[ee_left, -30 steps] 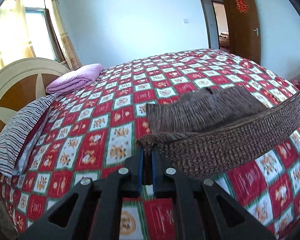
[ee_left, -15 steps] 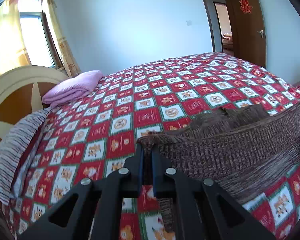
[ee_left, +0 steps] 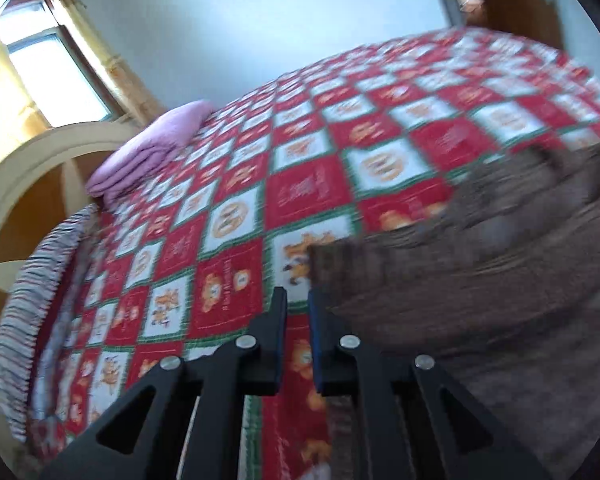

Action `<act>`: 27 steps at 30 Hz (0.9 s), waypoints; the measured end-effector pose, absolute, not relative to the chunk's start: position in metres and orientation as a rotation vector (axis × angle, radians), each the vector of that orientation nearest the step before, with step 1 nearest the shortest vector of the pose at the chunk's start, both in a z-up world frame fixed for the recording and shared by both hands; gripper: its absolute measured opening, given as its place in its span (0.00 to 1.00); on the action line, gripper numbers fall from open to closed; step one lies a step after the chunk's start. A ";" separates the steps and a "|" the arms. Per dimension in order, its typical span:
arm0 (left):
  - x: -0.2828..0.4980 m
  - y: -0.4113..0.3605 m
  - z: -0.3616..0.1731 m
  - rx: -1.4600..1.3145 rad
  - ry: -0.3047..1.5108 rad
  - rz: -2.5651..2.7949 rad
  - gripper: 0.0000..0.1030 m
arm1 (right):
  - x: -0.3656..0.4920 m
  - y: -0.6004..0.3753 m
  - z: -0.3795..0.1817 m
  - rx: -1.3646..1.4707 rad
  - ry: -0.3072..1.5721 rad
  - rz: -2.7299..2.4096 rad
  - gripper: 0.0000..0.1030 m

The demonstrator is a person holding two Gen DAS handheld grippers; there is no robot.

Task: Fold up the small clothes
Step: 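Lift the held hem with both grippers and fold it over toward the collar, then open both grippers to release the folded hem onto the sweater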

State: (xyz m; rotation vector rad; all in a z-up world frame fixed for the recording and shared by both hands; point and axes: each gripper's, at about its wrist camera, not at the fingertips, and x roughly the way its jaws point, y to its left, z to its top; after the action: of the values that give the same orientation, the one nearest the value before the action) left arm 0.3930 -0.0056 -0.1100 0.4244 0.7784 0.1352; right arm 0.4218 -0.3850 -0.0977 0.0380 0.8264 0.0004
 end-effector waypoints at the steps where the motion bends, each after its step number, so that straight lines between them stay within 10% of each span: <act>1: 0.393 -0.002 -0.110 0.411 0.787 0.134 0.18 | 0.423 -0.385 -0.101 0.025 0.829 -0.018 0.18; 3: 0.382 0.007 -0.106 0.362 0.798 0.110 0.47 | 0.413 -0.381 -0.103 0.008 0.825 -0.003 0.67; 4: 0.373 0.009 -0.104 0.365 0.782 0.107 0.78 | 0.407 -0.378 -0.105 -0.009 0.825 0.008 0.75; 6: 0.354 0.006 -0.102 0.413 0.719 0.111 0.99 | 0.397 -0.364 -0.109 -0.101 0.829 0.019 0.77; 12: 0.346 -0.030 -0.135 0.674 0.699 0.064 1.00 | 0.409 -0.318 -0.133 -0.425 0.862 -0.012 0.77; 27: 0.406 0.056 -0.090 0.389 0.724 0.424 1.00 | 0.434 -0.380 -0.073 -0.118 0.739 -0.123 0.77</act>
State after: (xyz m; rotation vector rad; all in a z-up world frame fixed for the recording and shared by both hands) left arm 0.4062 0.0556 -0.0903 0.3889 0.7244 0.4241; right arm 0.4339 -0.3803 -0.0732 -0.1176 0.7393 -0.1230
